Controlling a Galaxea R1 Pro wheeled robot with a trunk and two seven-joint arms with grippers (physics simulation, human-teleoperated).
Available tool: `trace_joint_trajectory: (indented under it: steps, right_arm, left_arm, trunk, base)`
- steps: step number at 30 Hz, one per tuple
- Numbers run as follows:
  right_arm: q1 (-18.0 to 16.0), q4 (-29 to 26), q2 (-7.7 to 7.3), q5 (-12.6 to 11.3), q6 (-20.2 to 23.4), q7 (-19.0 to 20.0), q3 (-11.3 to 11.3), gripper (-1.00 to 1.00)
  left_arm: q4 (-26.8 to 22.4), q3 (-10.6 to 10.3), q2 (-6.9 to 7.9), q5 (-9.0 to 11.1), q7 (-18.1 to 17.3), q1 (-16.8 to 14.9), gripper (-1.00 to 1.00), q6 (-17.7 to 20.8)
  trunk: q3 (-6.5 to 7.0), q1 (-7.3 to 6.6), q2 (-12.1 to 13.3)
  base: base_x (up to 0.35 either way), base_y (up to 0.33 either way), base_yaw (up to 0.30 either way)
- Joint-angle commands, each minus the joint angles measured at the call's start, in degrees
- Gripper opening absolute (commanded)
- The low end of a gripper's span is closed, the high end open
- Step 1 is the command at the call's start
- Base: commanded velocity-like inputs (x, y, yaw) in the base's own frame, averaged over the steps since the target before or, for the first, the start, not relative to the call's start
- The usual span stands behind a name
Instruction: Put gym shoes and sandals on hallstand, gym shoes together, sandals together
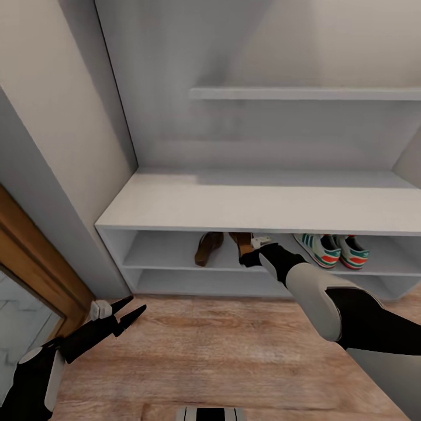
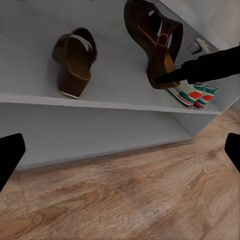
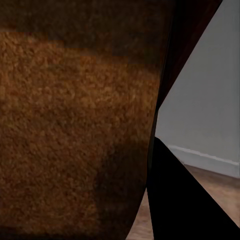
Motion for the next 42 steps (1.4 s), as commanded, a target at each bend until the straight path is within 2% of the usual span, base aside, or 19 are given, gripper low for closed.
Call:
trace_joint_trajectory:
  steps: [1, 29, 36, 42]
  right_arm:
    - [0.0, 0.24, 0.01, -0.19, 0.01, -0.05, -0.01, -1.0]
    - [0.44, 1.06, 0.14, -0.19, 0.01, -0.05, -0.01, -1.0]
    - [2.31, 1.03, 0.14, -0.2, 0.01, -0.05, -0.01, -1.0]
    - [2.5, 1.03, 0.14, -0.24, 0.01, -0.05, -0.01, -1.0]
  left_arm:
    - [0.0, 0.01, 0.0, 0.0, 0.0, 0.0, 1.0, 0.0]
    - [-0.09, 0.02, 0.0, 0.0, -0.09, 0.0, 1.0, 0.0]
    - [-0.09, 0.01, 0.0, 0.0, -0.09, 0.0, 1.0, 0.0]
    - [-0.09, 0.02, 0.01, 0.0, -0.09, 0.0, 1.0, 0.0]
  trunk:
    - [0.0, 0.0, 0.0]
    - [0.0, 0.0, 0.0]
    - [0.0, 0.0, 0.0]
    - [0.0, 0.0, 0.0]
  base:
    - [0.225, 0.096, 0.0]
    - [0.015, 0.006, 0.0]
    - [0.0, 0.0, 0.0]
    - [0.001, 0.0, 0.0]
